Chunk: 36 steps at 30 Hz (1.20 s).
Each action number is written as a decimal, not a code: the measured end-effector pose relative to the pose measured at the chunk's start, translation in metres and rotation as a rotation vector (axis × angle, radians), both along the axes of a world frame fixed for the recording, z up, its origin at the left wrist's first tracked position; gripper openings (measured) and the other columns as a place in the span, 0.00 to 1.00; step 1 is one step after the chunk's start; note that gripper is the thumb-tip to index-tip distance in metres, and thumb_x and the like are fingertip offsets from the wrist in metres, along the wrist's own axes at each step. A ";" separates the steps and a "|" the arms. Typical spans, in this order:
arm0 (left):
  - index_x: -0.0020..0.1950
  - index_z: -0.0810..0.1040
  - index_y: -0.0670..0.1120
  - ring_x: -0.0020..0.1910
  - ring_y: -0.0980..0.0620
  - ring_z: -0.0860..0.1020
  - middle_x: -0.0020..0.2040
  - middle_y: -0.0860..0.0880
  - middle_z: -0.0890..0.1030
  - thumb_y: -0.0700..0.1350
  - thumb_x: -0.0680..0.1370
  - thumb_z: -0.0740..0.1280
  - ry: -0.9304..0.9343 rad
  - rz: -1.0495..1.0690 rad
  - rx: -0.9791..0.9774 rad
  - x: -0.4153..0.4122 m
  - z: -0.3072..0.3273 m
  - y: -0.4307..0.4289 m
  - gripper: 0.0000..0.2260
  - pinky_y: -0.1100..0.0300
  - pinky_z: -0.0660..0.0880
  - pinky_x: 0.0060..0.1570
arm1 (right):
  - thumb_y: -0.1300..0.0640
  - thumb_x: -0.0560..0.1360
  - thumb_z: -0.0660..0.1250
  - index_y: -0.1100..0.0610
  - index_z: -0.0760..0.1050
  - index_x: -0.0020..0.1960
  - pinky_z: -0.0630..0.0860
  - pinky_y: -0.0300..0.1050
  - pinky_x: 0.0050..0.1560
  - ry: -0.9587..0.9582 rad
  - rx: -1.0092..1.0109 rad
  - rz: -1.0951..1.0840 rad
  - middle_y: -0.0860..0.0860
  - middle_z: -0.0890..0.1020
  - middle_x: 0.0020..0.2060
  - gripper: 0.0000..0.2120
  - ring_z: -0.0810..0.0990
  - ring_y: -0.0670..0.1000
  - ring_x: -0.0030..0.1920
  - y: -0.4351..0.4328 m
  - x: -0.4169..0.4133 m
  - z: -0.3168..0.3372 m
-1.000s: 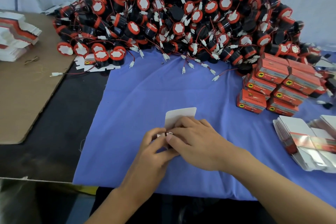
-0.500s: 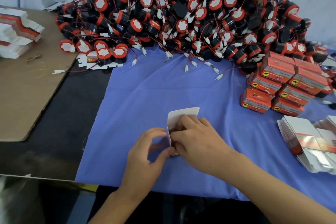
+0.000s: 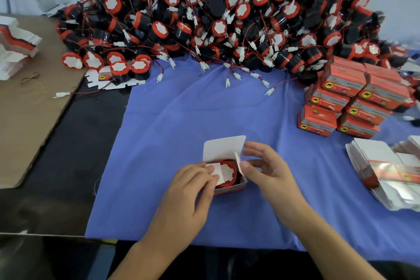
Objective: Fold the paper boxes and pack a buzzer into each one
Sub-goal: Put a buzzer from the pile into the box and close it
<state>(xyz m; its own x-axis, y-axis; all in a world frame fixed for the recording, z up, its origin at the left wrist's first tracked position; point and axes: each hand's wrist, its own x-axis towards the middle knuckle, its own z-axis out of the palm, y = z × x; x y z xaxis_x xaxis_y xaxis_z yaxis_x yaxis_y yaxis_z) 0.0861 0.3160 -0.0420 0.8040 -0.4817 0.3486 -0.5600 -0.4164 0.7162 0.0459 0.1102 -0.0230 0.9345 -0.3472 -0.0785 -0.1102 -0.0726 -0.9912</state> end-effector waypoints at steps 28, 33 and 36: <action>0.67 0.81 0.57 0.71 0.68 0.70 0.70 0.63 0.76 0.50 0.82 0.68 0.059 -0.134 0.095 0.021 0.011 0.009 0.13 0.74 0.63 0.69 | 0.51 0.82 0.67 0.47 0.79 0.70 0.74 0.47 0.68 -0.268 -0.822 0.296 0.47 0.77 0.69 0.17 0.75 0.46 0.70 -0.017 -0.015 -0.011; 0.63 0.85 0.48 0.73 0.63 0.70 0.70 0.56 0.76 0.49 0.81 0.68 -0.042 -0.099 0.094 0.015 0.003 0.008 0.12 0.70 0.63 0.72 | 0.52 0.83 0.64 0.50 0.77 0.72 0.66 0.43 0.76 -0.259 -0.866 0.349 0.48 0.73 0.74 0.17 0.68 0.46 0.76 -0.015 -0.020 -0.015; 0.64 0.85 0.45 0.72 0.50 0.75 0.69 0.48 0.80 0.50 0.83 0.65 -0.206 -0.073 0.150 0.009 -0.002 0.008 0.15 0.59 0.69 0.71 | 0.52 0.85 0.61 0.49 0.73 0.75 0.66 0.44 0.76 -0.250 -0.960 0.397 0.48 0.68 0.78 0.19 0.63 0.46 0.79 -0.016 -0.024 -0.016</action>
<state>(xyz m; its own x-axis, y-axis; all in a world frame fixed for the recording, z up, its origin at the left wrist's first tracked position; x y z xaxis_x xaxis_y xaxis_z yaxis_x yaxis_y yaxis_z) 0.0955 0.3237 -0.0439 0.6848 -0.5944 0.4216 -0.7200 -0.4622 0.5177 0.0222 0.0939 -0.0394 0.9459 0.1708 0.2758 0.2914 -0.8209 -0.4911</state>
